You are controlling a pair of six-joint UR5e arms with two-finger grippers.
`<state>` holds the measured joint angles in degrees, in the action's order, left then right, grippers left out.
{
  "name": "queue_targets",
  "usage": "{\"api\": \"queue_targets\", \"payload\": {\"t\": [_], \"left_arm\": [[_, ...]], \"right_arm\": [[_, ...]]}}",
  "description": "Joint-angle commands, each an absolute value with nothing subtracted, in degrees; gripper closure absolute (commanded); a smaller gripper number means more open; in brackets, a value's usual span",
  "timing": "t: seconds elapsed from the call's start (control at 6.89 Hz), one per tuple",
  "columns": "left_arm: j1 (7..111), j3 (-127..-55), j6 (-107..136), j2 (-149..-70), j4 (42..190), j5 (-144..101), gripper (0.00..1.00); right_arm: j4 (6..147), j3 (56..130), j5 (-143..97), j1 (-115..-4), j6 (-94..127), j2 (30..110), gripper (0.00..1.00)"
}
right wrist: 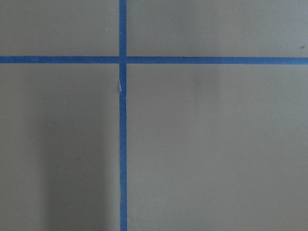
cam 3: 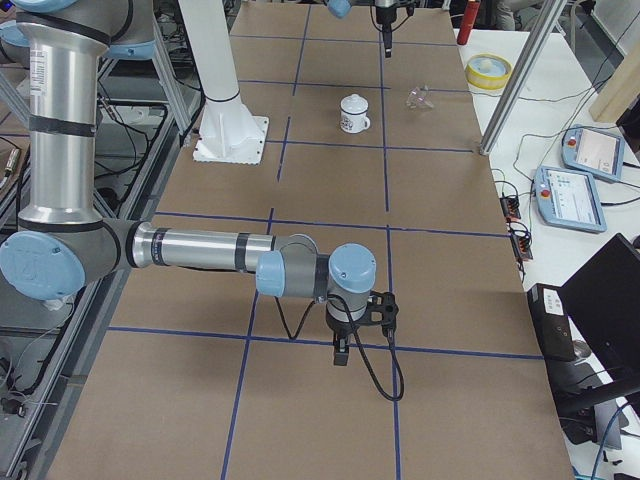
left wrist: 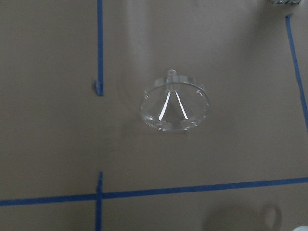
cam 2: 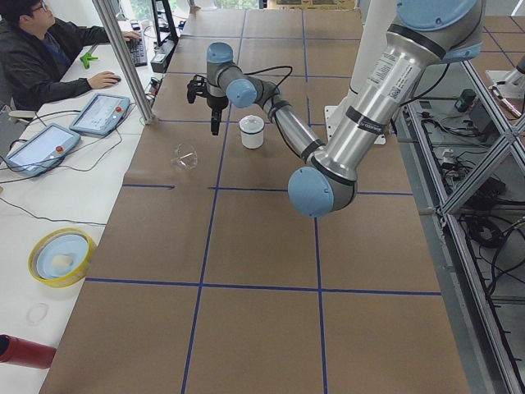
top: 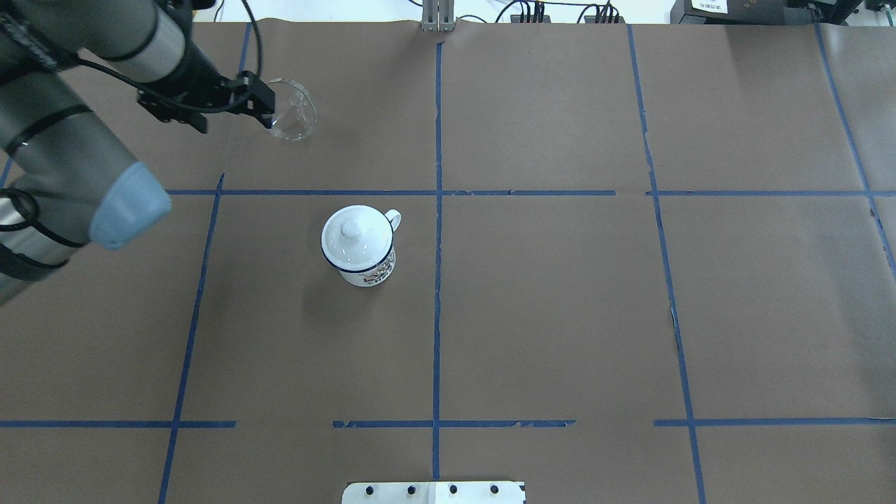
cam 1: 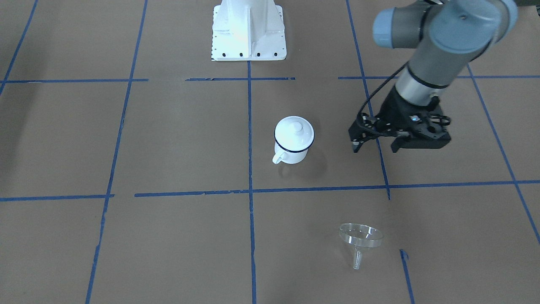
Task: Place funnel on cup
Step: 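Move the left gripper down to the white funnel in the mug and grasp it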
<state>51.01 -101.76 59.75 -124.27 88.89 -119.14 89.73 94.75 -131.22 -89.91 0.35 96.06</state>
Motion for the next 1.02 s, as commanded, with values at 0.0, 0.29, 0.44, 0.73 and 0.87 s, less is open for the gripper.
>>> {"api": "queue_targets", "payload": {"t": [0.0,0.29,0.44,0.73,0.87], "left_arm": [[42.4,-101.2,72.5,-129.3,87.4,-114.5,0.00],[38.9,-100.5,73.7,-129.5,87.5,-113.6,0.00],[38.3,-100.1,73.8,-129.6,87.6,-113.2,0.00],[37.5,-99.9,74.1,-129.5,87.4,-110.7,0.00],[37.4,-99.5,74.1,-129.5,87.4,-110.6,0.00]], "right_arm": [[89.7,94.7,-131.2,-89.9,0.4,96.1,0.00],[89.7,94.7,-131.2,-89.9,0.4,96.1,0.00],[89.7,94.7,-131.2,-89.9,0.4,96.1,0.00],[89.7,94.7,-131.2,-89.9,0.4,96.1,0.00],[89.7,94.7,-131.2,-89.9,0.4,96.1,0.00]]}}
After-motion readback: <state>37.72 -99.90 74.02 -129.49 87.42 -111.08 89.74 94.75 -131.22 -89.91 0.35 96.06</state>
